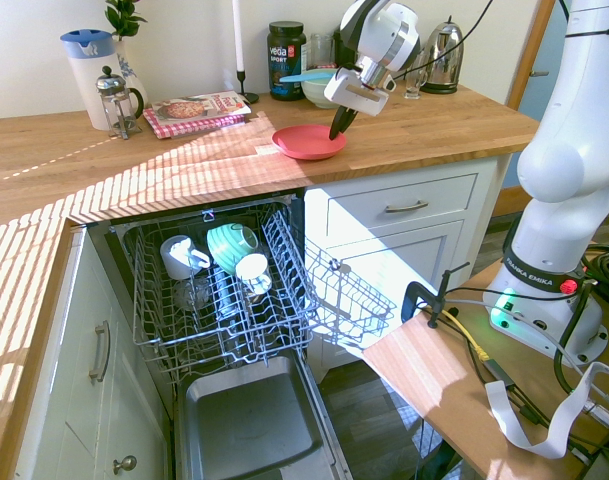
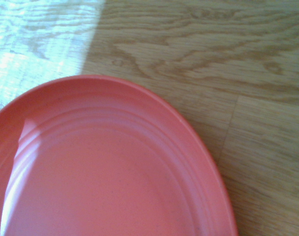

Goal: Put the plate in the dishwasher

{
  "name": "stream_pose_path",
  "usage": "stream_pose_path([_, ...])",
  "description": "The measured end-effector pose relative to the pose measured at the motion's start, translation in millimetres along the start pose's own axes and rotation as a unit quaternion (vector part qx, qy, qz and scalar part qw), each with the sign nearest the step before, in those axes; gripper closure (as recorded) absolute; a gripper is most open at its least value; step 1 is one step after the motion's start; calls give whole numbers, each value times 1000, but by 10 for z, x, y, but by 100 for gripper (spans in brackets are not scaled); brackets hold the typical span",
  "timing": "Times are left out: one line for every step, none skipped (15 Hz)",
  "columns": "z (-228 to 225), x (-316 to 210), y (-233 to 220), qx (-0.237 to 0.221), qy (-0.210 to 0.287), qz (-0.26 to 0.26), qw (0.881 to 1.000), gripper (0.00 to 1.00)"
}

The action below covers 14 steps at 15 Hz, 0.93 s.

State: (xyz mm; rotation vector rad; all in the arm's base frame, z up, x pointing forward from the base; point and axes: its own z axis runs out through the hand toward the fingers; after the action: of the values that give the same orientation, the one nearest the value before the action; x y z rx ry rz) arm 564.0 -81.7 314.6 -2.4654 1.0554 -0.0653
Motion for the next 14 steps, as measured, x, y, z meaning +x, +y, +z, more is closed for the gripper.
stream_pose_path([-44,30,9,-14,2,-8,1000,100])
stream_pose_path([-132,100,39,-36,8,-18,999,100])
stream_pose_path([-281,217,77,-63,20,-32,997,100])
stream_pose_path([-491,341,37,-85,34,-45,995,100])
stream_pose_path([-770,425,-145,-102,52,-65,991,100])
stream_pose_path([-1082,424,-453,-115,71,-84,987,100])
stream_pose_path([-1347,317,-868,-122,90,-107,983,100])
stream_pose_path([-1545,93,-1337,-134,107,-134,976,100])
stream_pose_path([-1669,-217,-1795,-151,125,-159,968,100])
stream_pose_path([-1730,-623,-2246,-172,142,-181,958,100])
stream_pose_path([-1729,-1093,-2655,-192,159,-202,947,100])
stream_pose_path([-1683,-1605,-3007,-211,177,-223,935,100])
stream_pose_path([-1561,-2179,-3323,-229,195,-244,922,100])
stream_pose_path([-1349,-2765,-3572,-245,214,-265,908,100])
